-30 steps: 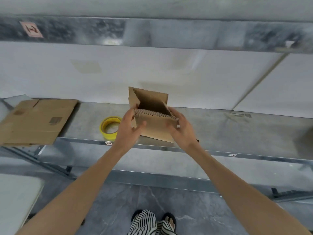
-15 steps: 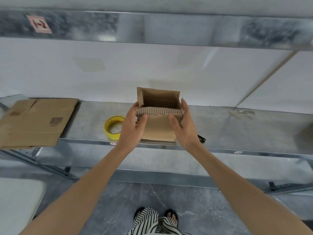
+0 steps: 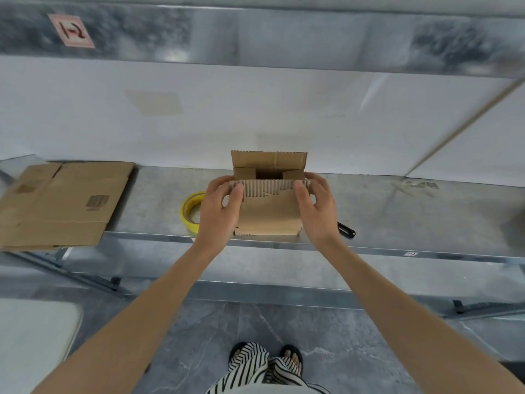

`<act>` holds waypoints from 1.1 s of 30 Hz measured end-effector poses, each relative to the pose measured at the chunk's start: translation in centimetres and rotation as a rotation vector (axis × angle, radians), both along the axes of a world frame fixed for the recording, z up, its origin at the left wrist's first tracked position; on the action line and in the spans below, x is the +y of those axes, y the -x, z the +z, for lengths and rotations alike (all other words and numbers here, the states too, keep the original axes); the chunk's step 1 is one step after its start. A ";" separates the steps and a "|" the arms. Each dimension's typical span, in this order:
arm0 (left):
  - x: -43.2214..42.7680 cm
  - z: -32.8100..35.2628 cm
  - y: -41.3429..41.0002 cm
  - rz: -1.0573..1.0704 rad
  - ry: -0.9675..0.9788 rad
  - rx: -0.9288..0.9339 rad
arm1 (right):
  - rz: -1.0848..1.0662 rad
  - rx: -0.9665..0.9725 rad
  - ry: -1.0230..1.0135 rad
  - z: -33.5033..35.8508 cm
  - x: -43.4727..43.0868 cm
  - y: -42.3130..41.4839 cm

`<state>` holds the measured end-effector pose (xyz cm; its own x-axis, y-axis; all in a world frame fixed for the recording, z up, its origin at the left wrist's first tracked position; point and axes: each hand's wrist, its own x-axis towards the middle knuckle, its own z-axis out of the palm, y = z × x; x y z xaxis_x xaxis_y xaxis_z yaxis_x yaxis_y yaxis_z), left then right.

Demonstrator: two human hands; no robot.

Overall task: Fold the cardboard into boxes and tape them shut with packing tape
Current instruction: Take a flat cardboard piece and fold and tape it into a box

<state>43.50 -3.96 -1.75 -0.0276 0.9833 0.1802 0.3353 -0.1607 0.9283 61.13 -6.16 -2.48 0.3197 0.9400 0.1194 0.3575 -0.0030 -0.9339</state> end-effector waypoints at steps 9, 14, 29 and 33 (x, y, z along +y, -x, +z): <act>3.2 0.2 0.8 -0.195 -0.035 0.256 | 0.157 -0.305 -0.012 1.5 1.9 -1.0; 3.5 -0.9 1.6 -0.220 -0.239 0.391 | 0.131 -0.431 -0.097 1.1 1.9 -1.6; 3.6 -1.2 3.6 0.006 -0.021 0.264 | 0.385 -0.766 -0.019 1.8 3.0 0.8; 3.4 -3.2 6.4 -0.177 0.420 0.647 | 0.388 -0.752 -0.017 1.9 2.9 1.0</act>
